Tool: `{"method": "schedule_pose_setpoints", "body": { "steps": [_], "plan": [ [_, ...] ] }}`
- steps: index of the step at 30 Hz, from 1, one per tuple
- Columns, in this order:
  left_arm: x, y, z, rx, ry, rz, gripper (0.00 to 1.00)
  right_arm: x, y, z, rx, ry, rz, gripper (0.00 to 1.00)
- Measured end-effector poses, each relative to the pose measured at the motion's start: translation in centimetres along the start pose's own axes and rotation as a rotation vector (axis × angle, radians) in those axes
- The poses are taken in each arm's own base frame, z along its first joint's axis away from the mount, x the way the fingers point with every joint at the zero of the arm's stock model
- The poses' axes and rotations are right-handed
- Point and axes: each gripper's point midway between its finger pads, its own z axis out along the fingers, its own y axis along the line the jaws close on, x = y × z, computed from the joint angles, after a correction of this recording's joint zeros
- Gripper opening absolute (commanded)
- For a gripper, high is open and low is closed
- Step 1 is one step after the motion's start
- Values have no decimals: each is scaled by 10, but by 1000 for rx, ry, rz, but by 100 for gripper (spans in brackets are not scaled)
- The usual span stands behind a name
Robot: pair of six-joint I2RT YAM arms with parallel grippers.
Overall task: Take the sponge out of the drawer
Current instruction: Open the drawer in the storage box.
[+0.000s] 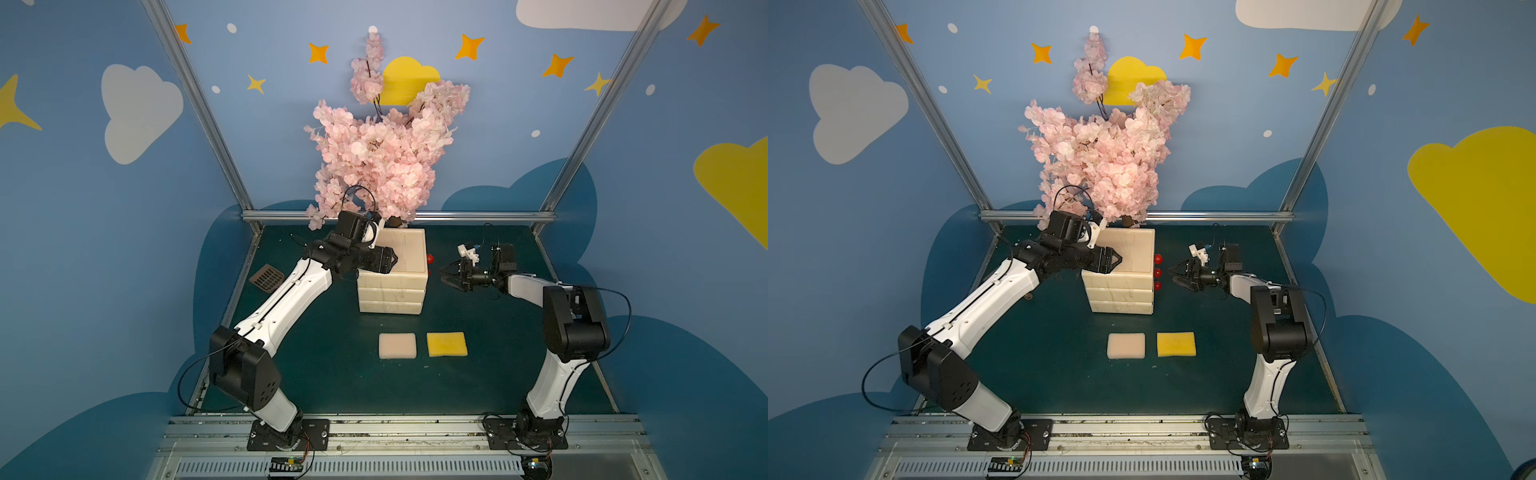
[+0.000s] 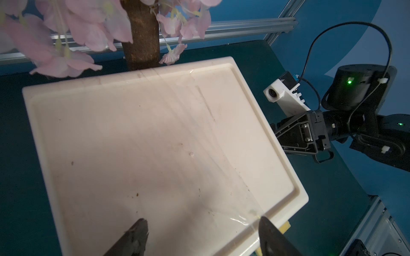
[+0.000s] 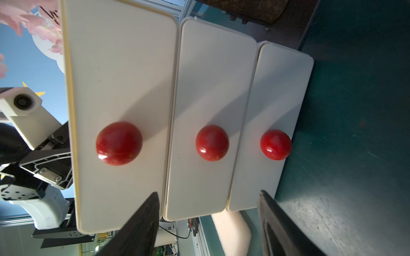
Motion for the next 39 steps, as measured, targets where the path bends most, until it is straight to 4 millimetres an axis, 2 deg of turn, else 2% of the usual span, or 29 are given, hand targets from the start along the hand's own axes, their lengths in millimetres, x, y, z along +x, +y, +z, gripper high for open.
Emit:
{"method": "schedule_pose_setpoints", "body": {
  "steps": [6, 10, 14, 18, 23, 27, 29, 34, 39],
  "plan": [
    [1, -2, 1, 7, 3, 2, 79, -5, 5, 17, -39, 39, -17, 63],
    [6, -3, 3, 16, 17, -1, 79, -5, -1, 28, -53, 62, -4, 62],
    [7, -4, 3, 23, 17, -1, 79, -2, -8, 34, -54, 76, 21, 58],
    [7, -4, 4, 27, 18, -1, 79, -3, -5, 38, -63, 87, 18, 54],
    [6, -5, 4, 32, 18, 0, 79, -6, 1, 43, -80, 95, -8, 39],
    [7, -7, 6, 43, 19, 0, 79, -3, -3, 47, -78, 105, 10, 32],
    [6, -7, 7, 47, 17, 1, 79, -3, -3, 47, -79, 105, 11, 27],
    [5, -7, 7, 48, 14, 5, 79, -5, -5, 45, -76, 98, 18, 25],
    [5, -7, 7, 47, 14, 6, 79, -7, -11, 30, -74, 68, 20, 23]
  ]
}}
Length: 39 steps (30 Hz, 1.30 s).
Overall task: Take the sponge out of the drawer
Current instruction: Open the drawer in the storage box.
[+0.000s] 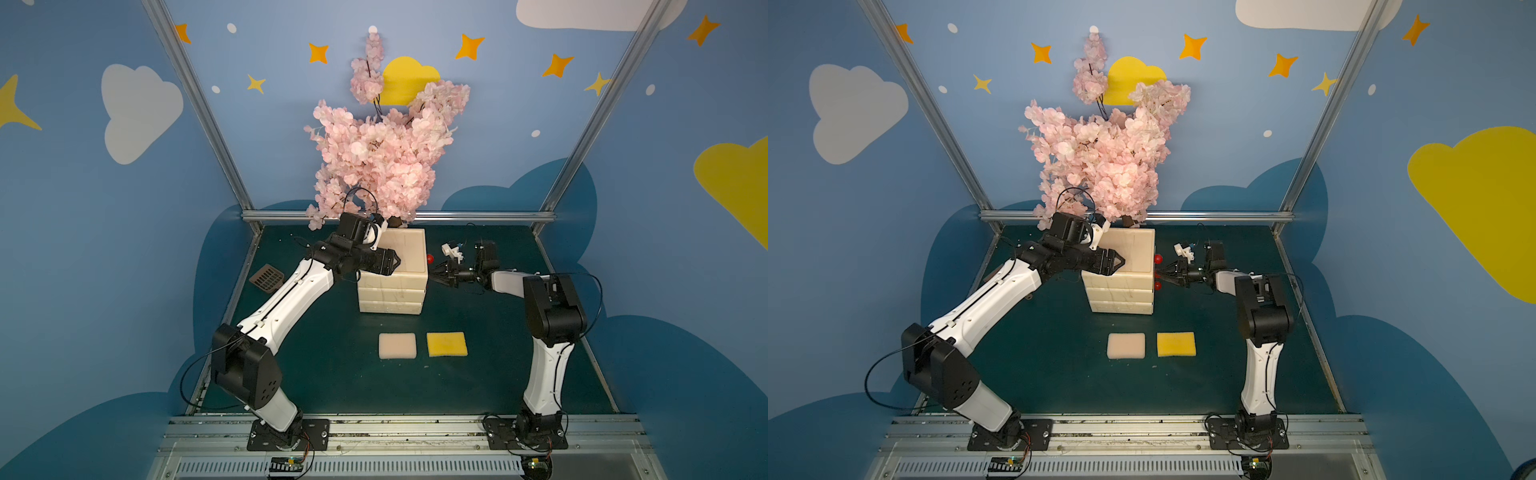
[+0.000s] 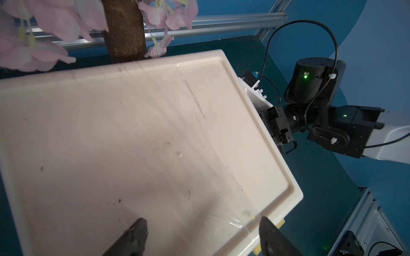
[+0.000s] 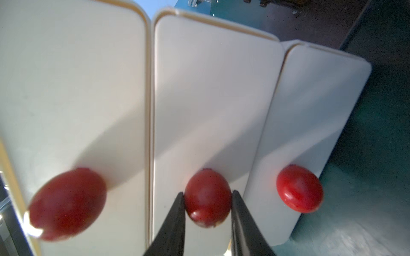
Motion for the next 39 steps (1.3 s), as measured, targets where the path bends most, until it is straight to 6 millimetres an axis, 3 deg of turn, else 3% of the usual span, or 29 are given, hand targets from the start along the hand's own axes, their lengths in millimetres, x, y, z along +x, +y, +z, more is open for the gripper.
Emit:
{"method": "schedule_pose_setpoints", "body": {
  "steps": [11, 16, 21, 24, 25, 31, 36, 39],
  "plan": [
    [0, 0, 0, 0, 0, 9, 80, -9, -26, -109, 73, -224, 43, 22],
    [0, 0, 1, 1, -1, 10, 80, -10, -34, -129, 94, -264, 58, 23],
    [0, 0, 1, 3, -1, 11, 84, -8, -37, -130, 109, -264, 69, 49],
    [-1, -1, 1, 5, -4, 11, 86, -9, -36, -131, 129, -274, 64, 77],
    [-1, -1, 1, 6, -5, 12, 87, -9, -34, -132, 136, -277, 62, 81],
    [-1, -6, 0, 37, -5, 13, 90, -30, 11, -150, 266, -340, -76, 87],
    [3, -11, -5, 64, -5, 15, 91, -39, 80, -176, 467, -518, -287, 87],
    [4, -13, -8, 70, -8, 17, 91, -29, 120, -170, 556, -613, -429, 90]
  ]
}}
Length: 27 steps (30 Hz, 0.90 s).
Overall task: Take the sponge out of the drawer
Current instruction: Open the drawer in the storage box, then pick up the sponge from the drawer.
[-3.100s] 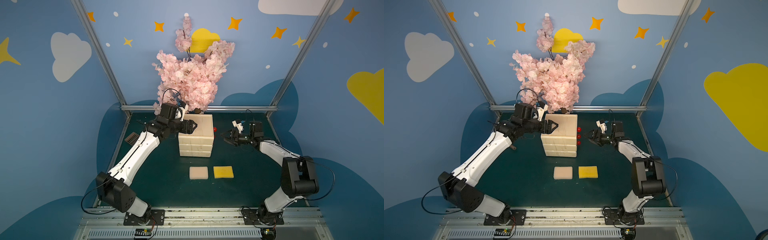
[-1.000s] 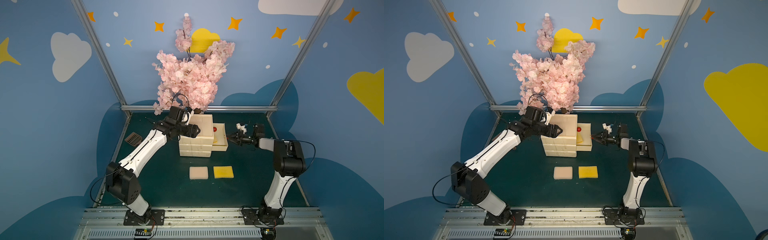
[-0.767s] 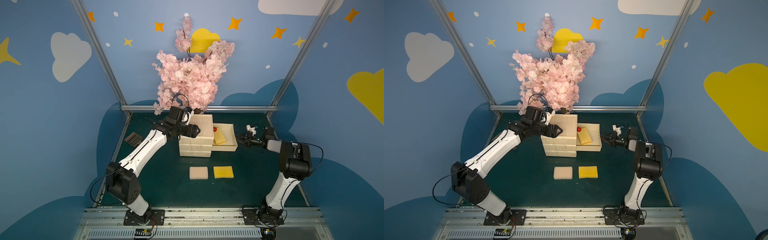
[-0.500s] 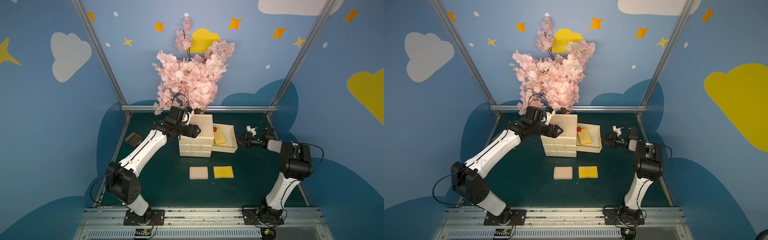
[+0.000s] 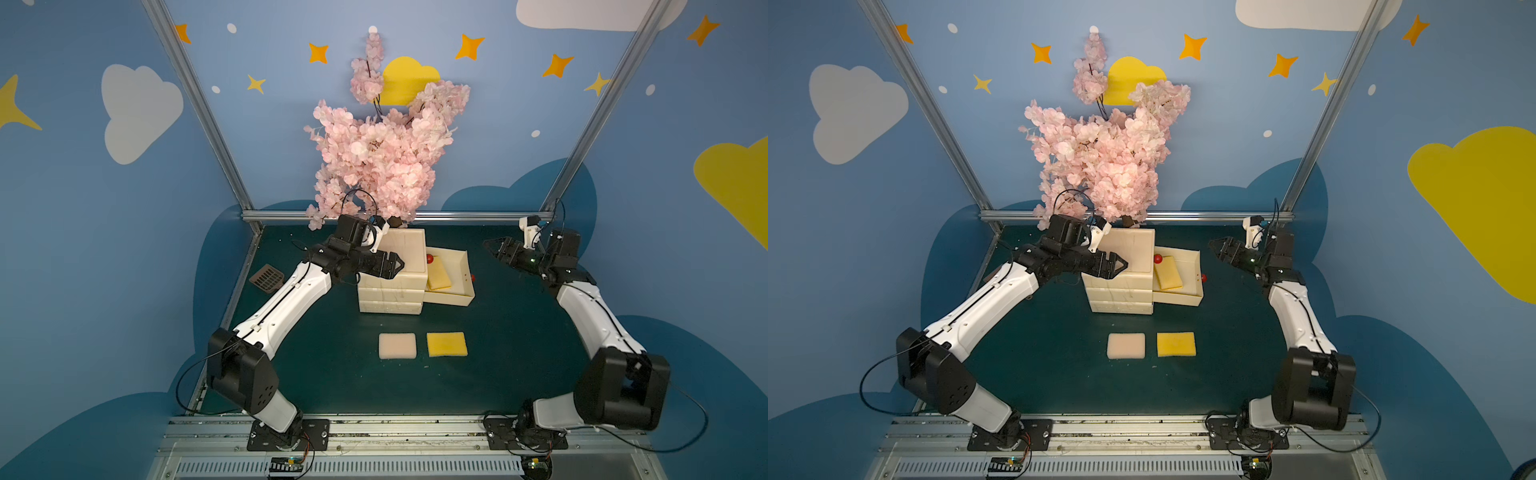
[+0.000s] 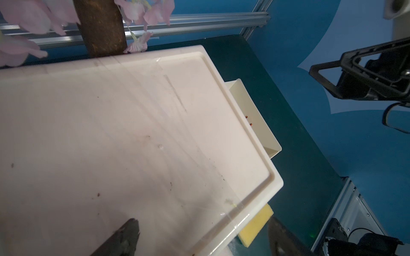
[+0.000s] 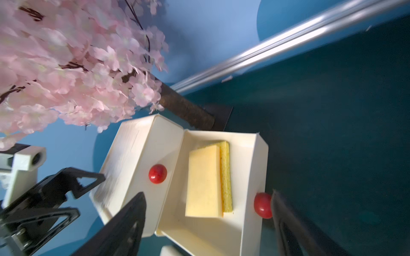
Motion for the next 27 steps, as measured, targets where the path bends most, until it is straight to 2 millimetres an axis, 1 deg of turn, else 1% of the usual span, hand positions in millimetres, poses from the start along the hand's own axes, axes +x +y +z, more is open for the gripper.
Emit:
{"method": "schedule_pose_setpoints", "body": {
  "steps": [2, 3, 4, 6, 8, 10, 12, 14, 15, 17, 20, 22, 24, 26, 27],
  "plan": [
    [-1, -1, -2, 3, -5, 2, 91, -1, 23, -4, -1, -58, -44, 92],
    [-1, -2, -2, 5, -9, 4, 91, -1, 33, -5, -26, -76, -37, 91],
    [-1, -2, -4, 7, -13, 6, 91, -1, 38, -5, -51, -97, -11, 91],
    [1, -4, -6, 13, -16, 8, 91, -3, 36, -2, -87, -134, 89, 91],
    [2, -5, -8, 17, -20, 12, 91, -1, 30, 8, -127, -130, 203, 91],
    [1, -6, -11, 20, -29, 15, 91, 3, 26, 19, -155, -96, 279, 91],
    [-1, -8, -13, 22, -40, 20, 91, 6, 27, 28, -165, -47, 318, 91],
    [-4, -9, -16, 24, -52, 25, 91, 4, 35, 32, -159, -23, 316, 91],
    [-5, -10, -17, 25, -56, 28, 91, 2, 42, 29, -160, -29, 297, 92],
    [-7, -10, -18, 26, -65, 32, 91, -3, 57, 18, -160, -61, 247, 91],
    [-6, -10, -18, 24, -70, 35, 91, -15, 83, -11, -144, -156, 147, 91],
    [-5, -9, -17, 23, -66, 33, 91, -25, 94, -32, -135, -242, 121, 92],
    [-4, -9, -17, 24, -66, 33, 91, -28, 95, -43, -141, -306, 92, 92],
    [-5, -10, -17, 27, -68, 34, 91, -25, 90, -42, -131, -309, 71, 91],
    [-5, -10, -17, 28, -68, 34, 91, -23, 86, -37, -118, -290, 65, 91]
  ]
}}
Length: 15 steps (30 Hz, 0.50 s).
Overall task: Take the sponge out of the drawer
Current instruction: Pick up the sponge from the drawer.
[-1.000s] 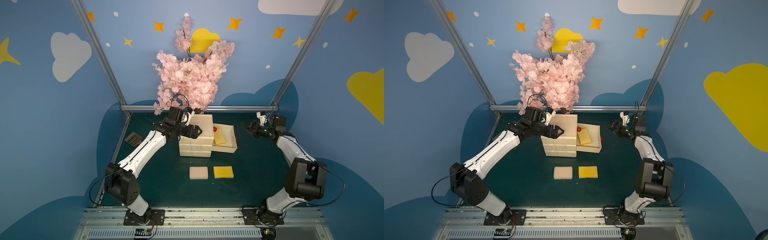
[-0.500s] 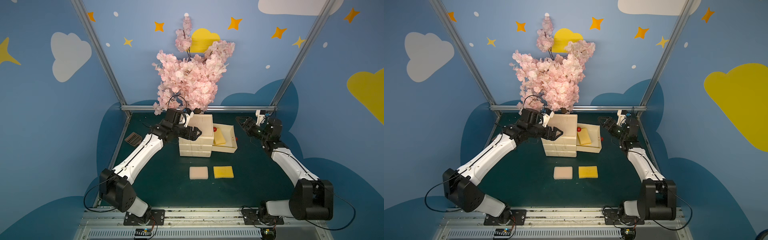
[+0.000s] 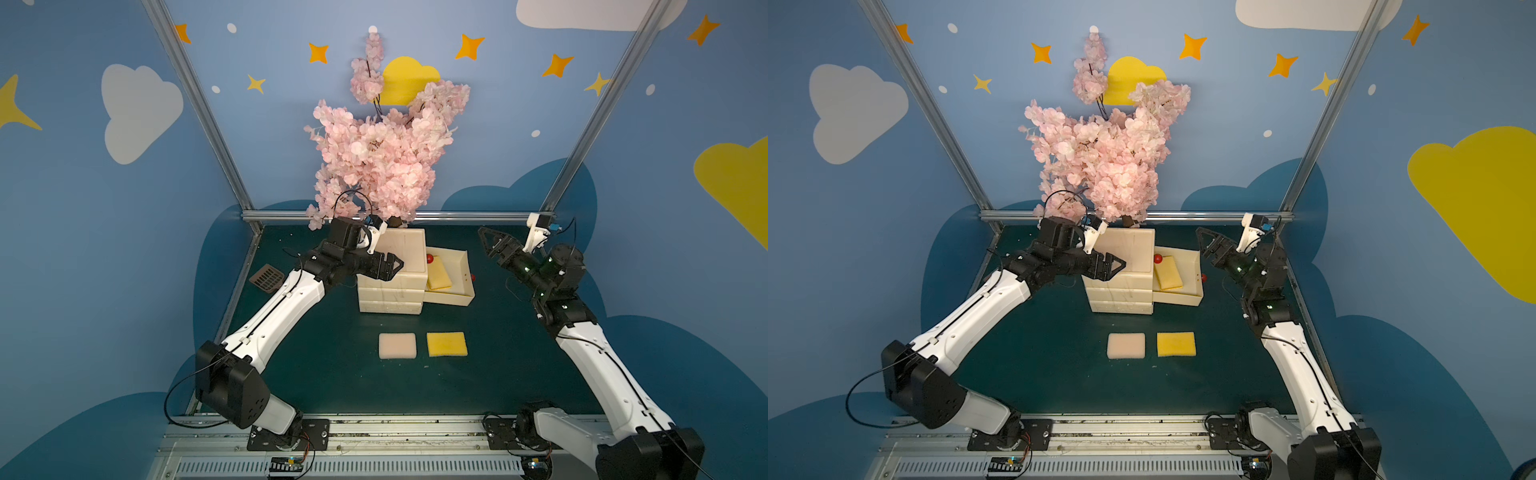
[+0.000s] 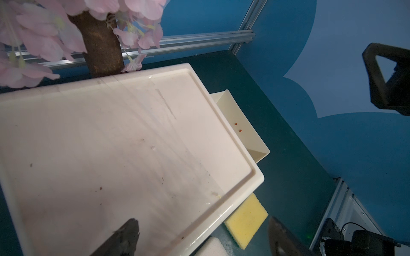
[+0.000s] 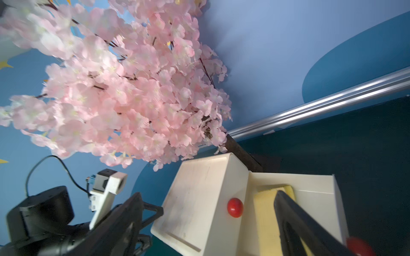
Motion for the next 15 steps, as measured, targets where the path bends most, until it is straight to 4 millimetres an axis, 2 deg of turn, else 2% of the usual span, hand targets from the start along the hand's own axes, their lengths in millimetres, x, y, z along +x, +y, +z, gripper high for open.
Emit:
{"method": "schedule_pose_setpoints", "body": {
  "steps": [9, 11, 15],
  "plan": [
    [0, -2, 0, 7, -3, 4, 91, 54, -46, 43, 93, 289, -66, 89],
    [0, -3, 0, 9, -4, 5, 91, 74, -62, 52, 121, 367, -54, 80],
    [0, -5, 0, 12, -3, 8, 91, 118, -96, 65, 185, 518, -26, 69]
  ]
}}
